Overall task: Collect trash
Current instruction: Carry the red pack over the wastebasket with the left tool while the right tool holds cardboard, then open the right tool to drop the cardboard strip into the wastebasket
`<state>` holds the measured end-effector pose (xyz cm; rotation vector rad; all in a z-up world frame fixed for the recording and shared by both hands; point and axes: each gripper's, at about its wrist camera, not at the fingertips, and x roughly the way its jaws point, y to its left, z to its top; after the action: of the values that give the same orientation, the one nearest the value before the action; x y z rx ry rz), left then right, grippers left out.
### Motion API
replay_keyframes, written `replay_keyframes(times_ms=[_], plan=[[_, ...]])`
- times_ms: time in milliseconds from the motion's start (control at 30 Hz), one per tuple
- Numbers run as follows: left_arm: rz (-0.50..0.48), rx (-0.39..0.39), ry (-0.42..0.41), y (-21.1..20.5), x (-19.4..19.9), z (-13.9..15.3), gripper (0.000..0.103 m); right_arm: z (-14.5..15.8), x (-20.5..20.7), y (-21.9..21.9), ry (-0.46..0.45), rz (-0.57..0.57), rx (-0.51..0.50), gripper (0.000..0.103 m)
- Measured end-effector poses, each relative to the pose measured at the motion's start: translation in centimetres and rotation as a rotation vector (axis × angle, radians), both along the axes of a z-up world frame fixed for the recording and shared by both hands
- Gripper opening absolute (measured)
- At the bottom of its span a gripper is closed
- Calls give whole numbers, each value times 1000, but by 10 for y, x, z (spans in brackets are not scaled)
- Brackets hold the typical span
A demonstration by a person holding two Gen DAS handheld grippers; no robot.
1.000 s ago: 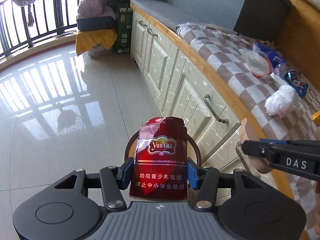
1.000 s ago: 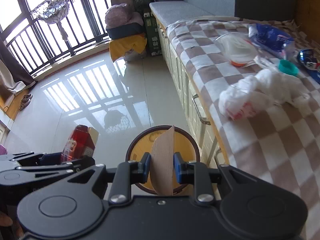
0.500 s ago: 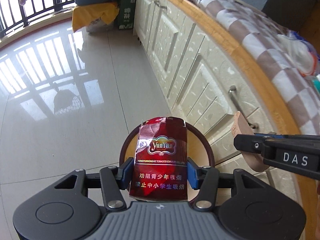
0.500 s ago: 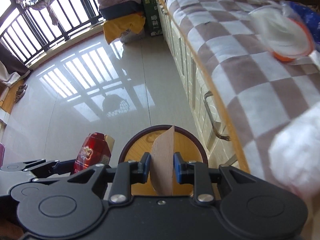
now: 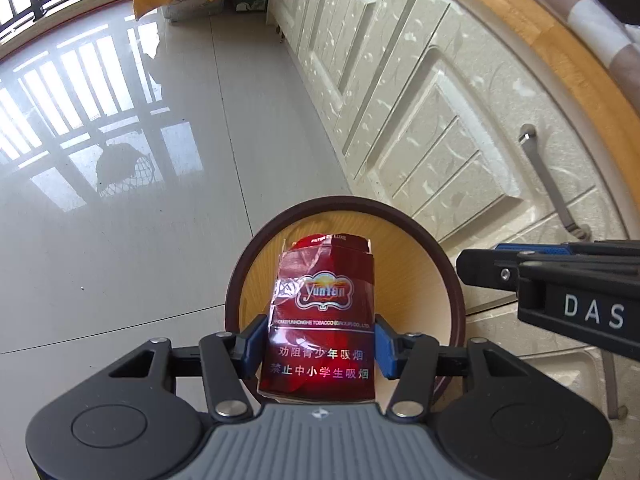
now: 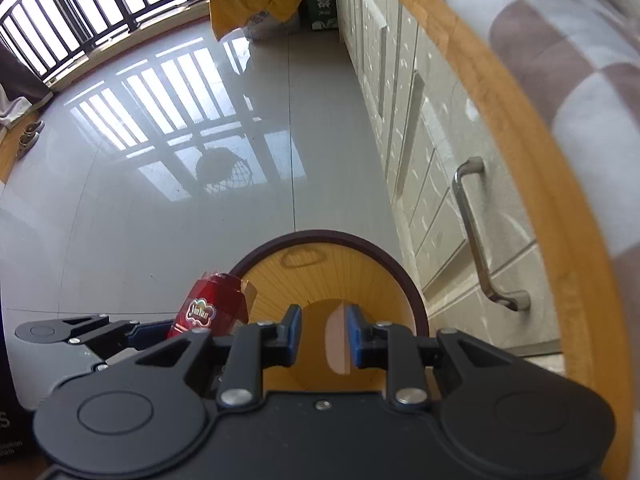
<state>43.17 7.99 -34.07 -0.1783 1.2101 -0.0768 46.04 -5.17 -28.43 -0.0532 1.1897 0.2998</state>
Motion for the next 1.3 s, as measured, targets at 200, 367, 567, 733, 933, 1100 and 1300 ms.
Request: replay_keyframes(times_ms=[200,367,567,733,933,1100,1300], plan=[[-12,-8,17,-1,7,-17,55,-21,4,0,38,6,-12,26],[-27,-6,40,-8,8,-30,71,-30,5,-2,53,2,-26,32],[-42,11,65,-7,-4,-34,77,-37,-1,-9,71,-15,-30,38],[-51,28,71,-2,-13,-26,80,-37,-12,-10,78,-18,-31,50],[-44,51,69,8,-27,-11,84,-31,-24,-11,82,-32,-35,59],[-26,58,66,15,-41,2,88,-19,-35,-11,72,-35,-38,70],[-12,74,53,22,-57,20,97,-4,-50,-11,53,-28,-43,80]])
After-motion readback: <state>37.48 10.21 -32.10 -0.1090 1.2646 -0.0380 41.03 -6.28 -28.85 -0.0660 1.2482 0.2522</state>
